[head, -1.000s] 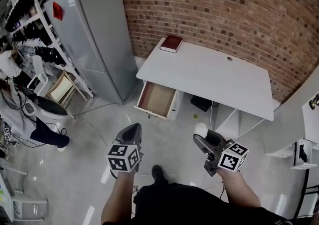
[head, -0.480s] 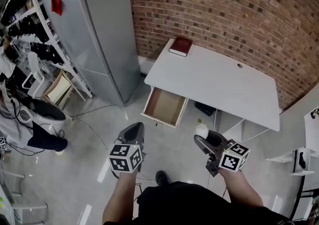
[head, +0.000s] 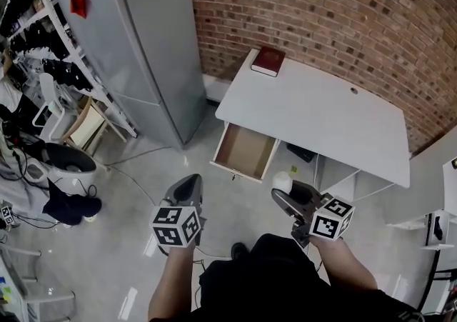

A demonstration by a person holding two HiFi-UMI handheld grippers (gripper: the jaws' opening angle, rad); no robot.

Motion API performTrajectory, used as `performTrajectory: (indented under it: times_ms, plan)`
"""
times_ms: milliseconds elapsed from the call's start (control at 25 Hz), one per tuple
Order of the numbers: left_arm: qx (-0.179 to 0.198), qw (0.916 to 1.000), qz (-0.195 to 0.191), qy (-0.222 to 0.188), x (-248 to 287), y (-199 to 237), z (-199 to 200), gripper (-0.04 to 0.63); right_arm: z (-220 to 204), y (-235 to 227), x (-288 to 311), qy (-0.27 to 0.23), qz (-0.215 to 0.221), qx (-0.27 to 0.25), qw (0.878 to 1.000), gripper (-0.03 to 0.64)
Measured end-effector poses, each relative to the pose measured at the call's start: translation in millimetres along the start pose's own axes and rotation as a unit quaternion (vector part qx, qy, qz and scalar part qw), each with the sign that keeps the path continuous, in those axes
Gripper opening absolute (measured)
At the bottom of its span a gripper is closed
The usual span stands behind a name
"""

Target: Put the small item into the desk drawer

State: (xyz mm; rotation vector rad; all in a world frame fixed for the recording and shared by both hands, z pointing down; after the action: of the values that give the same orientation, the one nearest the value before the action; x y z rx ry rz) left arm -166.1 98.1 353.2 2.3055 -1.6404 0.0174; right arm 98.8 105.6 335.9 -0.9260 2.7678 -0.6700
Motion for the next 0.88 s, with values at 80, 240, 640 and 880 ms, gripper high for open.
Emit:
performTrajectory:
  times_ms: [80, 240, 640, 880]
  plan:
    - [0.001, 1.0, 0.002, 0.003, 6.2, 3.6, 2.0, 0.012, -0.3, -10.1, 3.8, -0.001, -0.006, 0.011, 1.0, 0.163]
    - [0.003, 0.9999, 0.002, 0.016, 20.4, 9.7, -1.1, 0.012, 1.5, -29.2, 16.7, -0.002, -0.007, 0.024, 1.0, 0.162]
    - [-0.007, 0.999, 0.027, 0.036, 79.2, 41.8, -4.4, 0.012, 18.2, -79.2, 94.0, 0.01, 0.022, 0.026, 0.999, 0.162]
    - [0.003, 0.9986, 0.034, 0.041, 119.3, 58.5, 10.5, 0.012, 32.7, -123.7, 134.6, 0.006, 0.022, 0.039, 0.999, 0.163]
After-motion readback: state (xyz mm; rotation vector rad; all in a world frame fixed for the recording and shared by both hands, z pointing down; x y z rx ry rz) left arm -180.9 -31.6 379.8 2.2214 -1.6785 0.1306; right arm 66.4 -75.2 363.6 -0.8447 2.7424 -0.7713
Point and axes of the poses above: the fingertips, and each gripper's own axes: x forward along the fingers, y to its left, z out of its top, the point moved 5 cm from there along -x, backward along the fingers, and after that the axes turned 10 degrees about -y, right-handed, at the moved point
